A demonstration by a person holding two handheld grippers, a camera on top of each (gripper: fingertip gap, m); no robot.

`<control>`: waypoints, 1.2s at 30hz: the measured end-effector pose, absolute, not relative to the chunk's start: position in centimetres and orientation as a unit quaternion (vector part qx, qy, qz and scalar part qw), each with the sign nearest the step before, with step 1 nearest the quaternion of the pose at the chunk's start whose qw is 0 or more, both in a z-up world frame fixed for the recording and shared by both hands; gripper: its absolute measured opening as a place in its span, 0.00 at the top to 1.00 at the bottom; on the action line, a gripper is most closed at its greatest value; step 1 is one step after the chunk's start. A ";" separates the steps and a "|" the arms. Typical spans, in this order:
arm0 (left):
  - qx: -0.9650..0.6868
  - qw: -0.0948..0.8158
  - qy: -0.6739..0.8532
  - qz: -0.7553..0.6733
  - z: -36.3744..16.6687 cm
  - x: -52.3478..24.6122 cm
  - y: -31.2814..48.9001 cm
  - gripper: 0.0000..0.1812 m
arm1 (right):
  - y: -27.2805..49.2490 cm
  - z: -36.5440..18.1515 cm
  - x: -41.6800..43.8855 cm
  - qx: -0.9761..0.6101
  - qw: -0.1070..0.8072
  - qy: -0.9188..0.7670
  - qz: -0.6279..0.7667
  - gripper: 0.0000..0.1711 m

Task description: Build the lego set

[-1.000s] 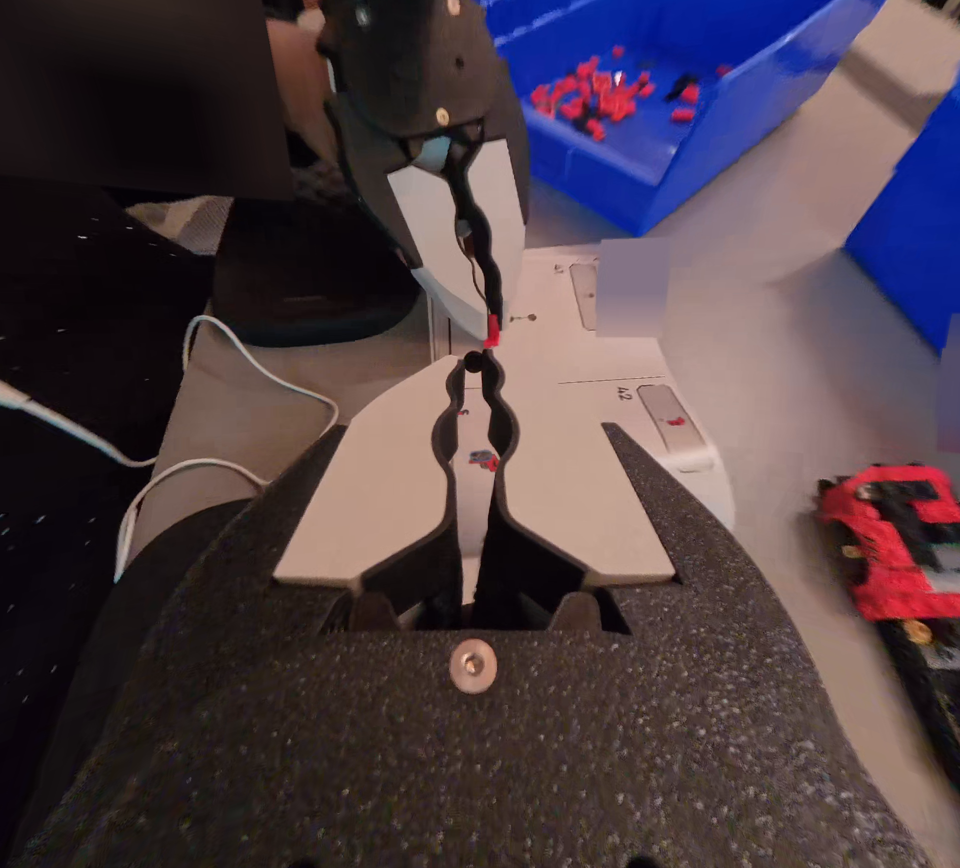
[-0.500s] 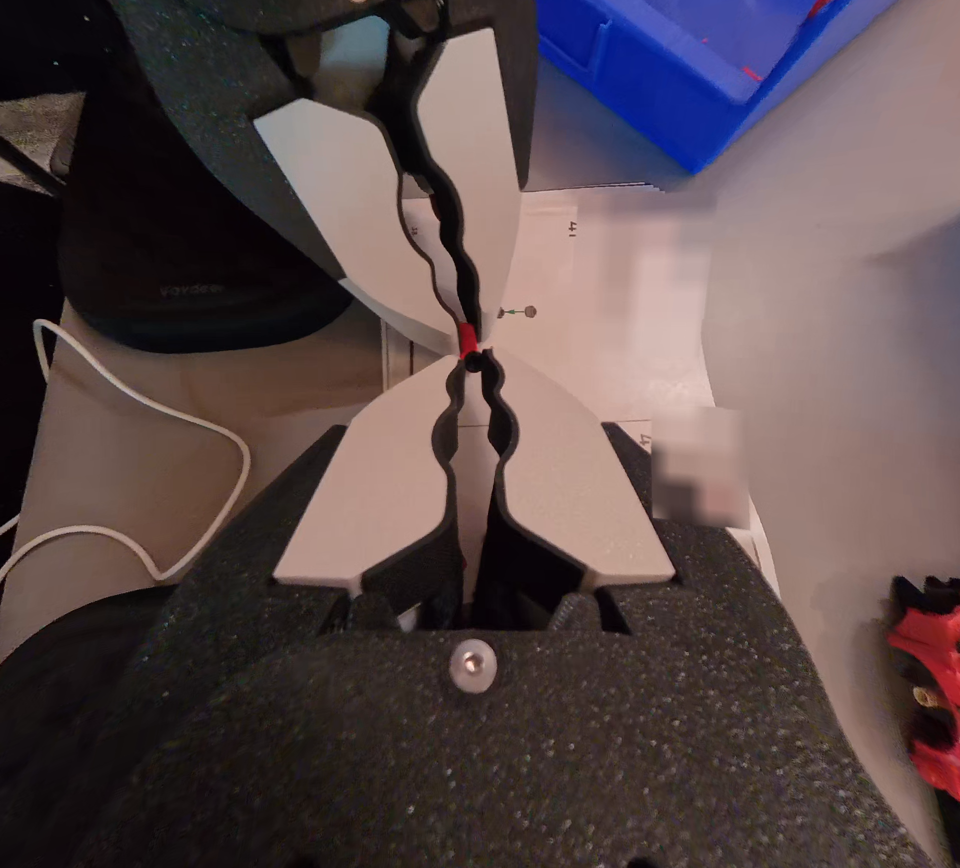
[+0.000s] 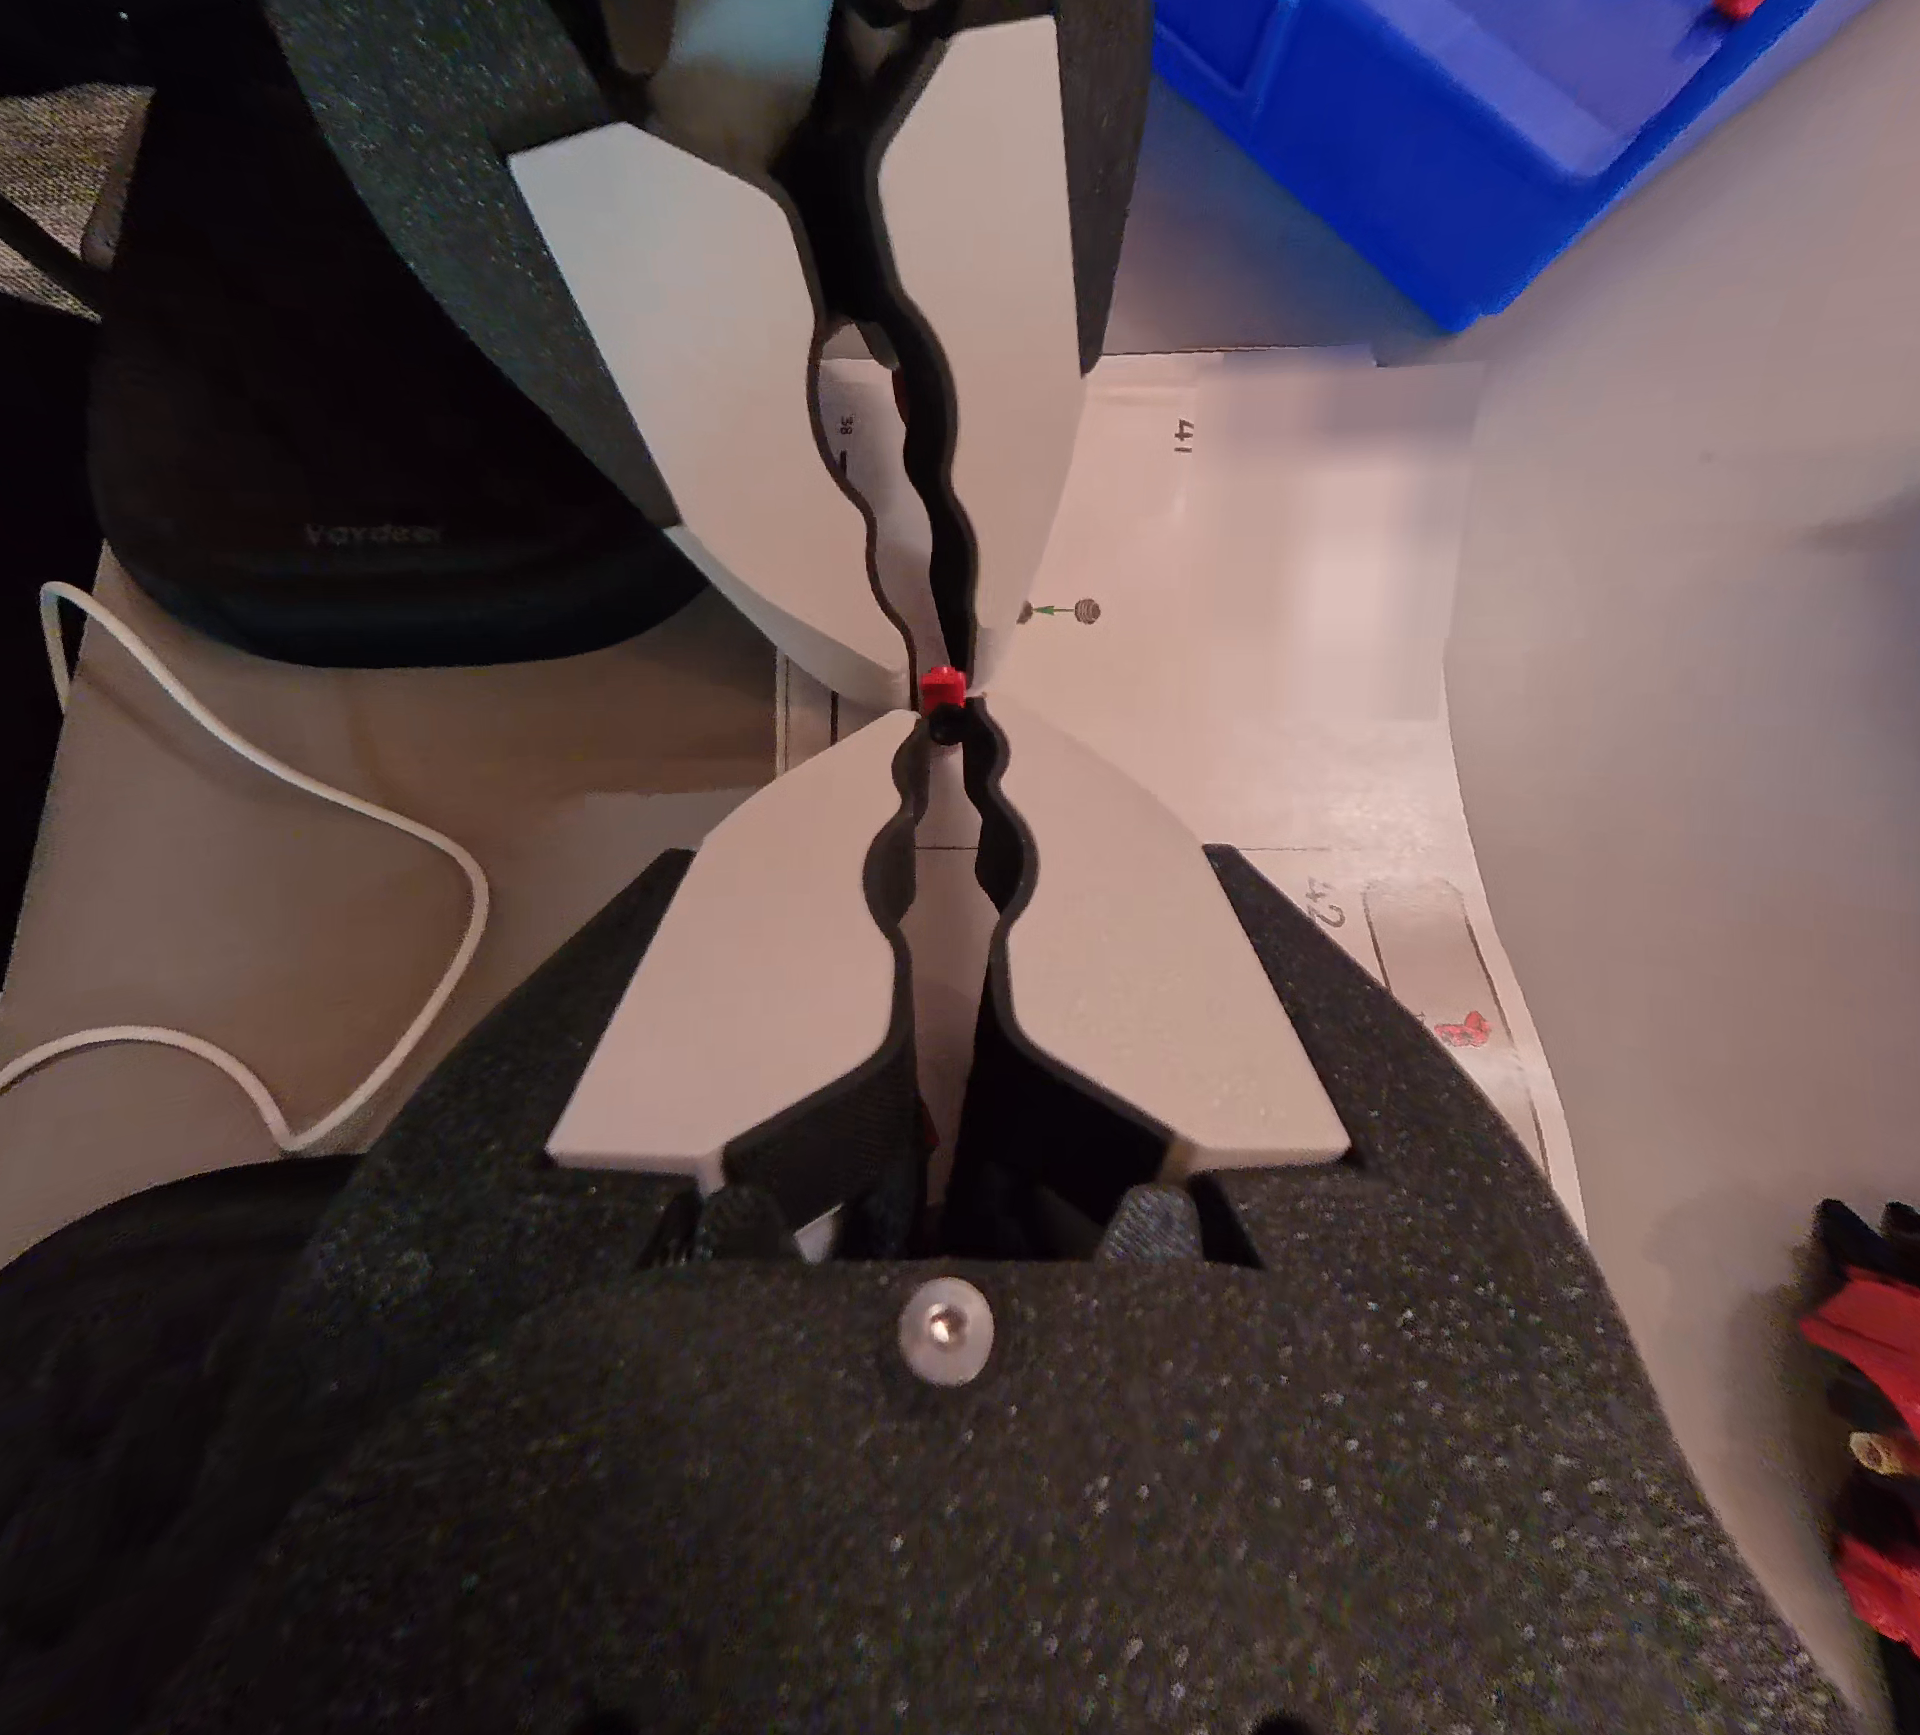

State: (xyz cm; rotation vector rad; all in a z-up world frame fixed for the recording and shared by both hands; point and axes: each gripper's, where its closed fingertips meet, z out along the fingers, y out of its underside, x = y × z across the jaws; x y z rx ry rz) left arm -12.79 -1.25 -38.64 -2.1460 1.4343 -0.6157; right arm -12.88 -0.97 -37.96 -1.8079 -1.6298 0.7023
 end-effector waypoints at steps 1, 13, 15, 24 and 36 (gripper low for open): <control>-0.783 0.240 0.527 -0.226 -38.7 -12.9 -1.3 0.96 | -1.0 -38.0 -12.9 -0.680 0.299 -0.615 0.263 0.96; -0.764 0.256 0.550 -0.220 -38.9 -13.0 -1.4 0.97 | -1.2 -38.1 -13.1 -0.674 0.268 -0.642 0.249 0.96; -0.761 0.261 0.552 -0.218 -38.8 -13.1 -1.3 0.95 | -1.2 -38.1 -13.2 -0.674 0.261 -0.645 0.247 0.96; -0.726 0.275 0.589 -0.226 -38.8 -13.0 -1.3 0.97 | -1.1 -38.1 -13.2 -0.676 0.232 -0.658 0.237 0.96; -0.708 0.287 0.599 -0.238 -38.8 -13.0 -1.2 0.97 | -1.0 -38.3 -13.1 -0.683 0.186 -0.673 0.212 0.96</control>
